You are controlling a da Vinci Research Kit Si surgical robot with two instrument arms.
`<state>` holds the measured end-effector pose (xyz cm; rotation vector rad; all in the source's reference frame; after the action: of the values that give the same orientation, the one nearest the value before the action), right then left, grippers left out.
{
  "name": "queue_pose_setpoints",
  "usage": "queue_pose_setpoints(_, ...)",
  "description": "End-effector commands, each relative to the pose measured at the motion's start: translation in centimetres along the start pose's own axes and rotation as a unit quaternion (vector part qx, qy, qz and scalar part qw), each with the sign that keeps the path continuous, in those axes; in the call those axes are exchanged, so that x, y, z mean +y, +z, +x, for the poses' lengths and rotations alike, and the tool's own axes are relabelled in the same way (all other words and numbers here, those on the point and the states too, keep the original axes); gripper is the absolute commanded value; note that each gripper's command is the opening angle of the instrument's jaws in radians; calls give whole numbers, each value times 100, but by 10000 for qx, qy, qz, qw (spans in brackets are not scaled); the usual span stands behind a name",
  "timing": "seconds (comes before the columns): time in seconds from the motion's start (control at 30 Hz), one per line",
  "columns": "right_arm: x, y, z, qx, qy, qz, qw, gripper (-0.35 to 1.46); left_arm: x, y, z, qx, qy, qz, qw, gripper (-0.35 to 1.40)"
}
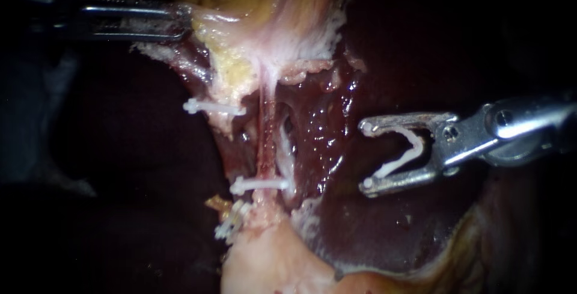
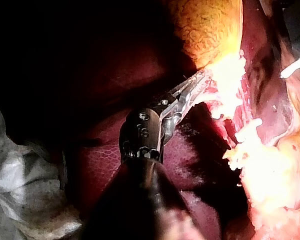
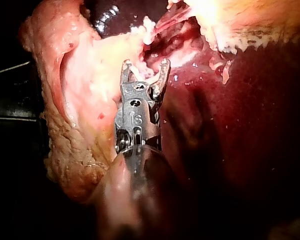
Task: Clipping second clip right tube
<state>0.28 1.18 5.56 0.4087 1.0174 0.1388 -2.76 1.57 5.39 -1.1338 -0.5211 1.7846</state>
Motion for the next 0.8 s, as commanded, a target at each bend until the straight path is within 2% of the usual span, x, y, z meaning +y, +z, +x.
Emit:
queue_pose_setpoints(0.03, 0, 0, 0, 0, 0, -1, 10000, 50, 0, -2, 0, -1, 0, -6, 10000, -35)
queue_pose_setpoints(0.17, 0, 0, 0, 0, 0, -1, 10000, 50, 3, -15, 6, -23, -16, -45, 10000, -35)
queue_pose_setpoints(0.27, 0, 0, 0, 0, 0, -1, 10000, 50, 6, -33, 16, -30, -45, -42, 10000, -35)
queue_pose_setpoints(0.47, 0, 0, -1, 0, 0, -1, 10000, 50, 16, -67, 31, 80, -106, -6, 9999, -35)
queue_pose_setpoints(0.57, 0, 0, -1, 0, 0, -1, 10000, 50, 19, -74, 33, 88, -119, -18, 9999, -35)
queue_pose_setpoints(0.8, 0, 2, 1, 3, 2, 10, 10000, 50, 21, -73, 33, 90, -120, -14, 9999, -35)
